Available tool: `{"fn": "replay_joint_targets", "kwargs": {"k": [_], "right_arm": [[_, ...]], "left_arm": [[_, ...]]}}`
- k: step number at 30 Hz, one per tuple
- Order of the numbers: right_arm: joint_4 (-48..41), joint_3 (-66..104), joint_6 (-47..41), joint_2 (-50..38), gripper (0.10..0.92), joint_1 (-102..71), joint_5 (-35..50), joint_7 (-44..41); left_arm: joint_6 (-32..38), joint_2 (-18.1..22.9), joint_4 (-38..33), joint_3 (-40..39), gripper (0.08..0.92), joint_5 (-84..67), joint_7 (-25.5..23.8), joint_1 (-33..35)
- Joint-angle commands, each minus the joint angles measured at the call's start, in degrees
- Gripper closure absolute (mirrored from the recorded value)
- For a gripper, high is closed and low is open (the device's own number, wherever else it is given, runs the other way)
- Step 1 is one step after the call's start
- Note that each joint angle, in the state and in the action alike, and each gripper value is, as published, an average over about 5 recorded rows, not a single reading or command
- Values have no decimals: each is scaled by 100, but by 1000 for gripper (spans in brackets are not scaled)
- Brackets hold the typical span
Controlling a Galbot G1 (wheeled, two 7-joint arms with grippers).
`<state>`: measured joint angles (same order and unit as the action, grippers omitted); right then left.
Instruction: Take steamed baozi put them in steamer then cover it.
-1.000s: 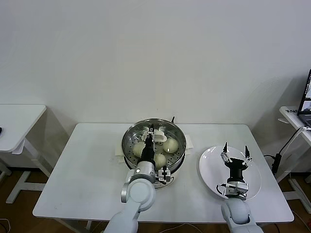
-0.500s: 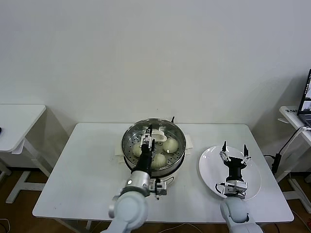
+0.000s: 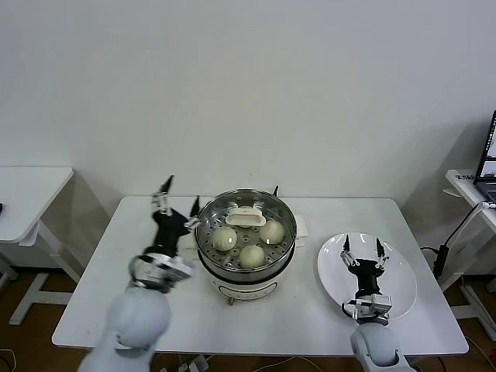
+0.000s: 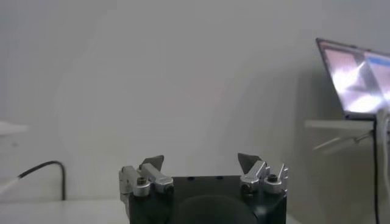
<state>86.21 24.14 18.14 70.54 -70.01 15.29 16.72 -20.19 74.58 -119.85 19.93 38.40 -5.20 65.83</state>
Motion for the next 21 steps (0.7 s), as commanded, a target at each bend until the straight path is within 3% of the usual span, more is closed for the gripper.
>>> {"fn": "replay_joint_targets", "kwargs": {"k": [1,7,21], "right_arm": [[337,-128,-660,-141,203,-236,585,-429],[357,-141,-594,-181,203,-294,721,-531],[320,-52,-536,-136,203,-434,679,-536]], "left_arm": [[1185,-331,2114,1971,177,-4473,261,-94],[1630,-250,2297,1882,177,-4508,-21,60],[1961,-126,2099,1547,177,-4276,-454,345]]}}
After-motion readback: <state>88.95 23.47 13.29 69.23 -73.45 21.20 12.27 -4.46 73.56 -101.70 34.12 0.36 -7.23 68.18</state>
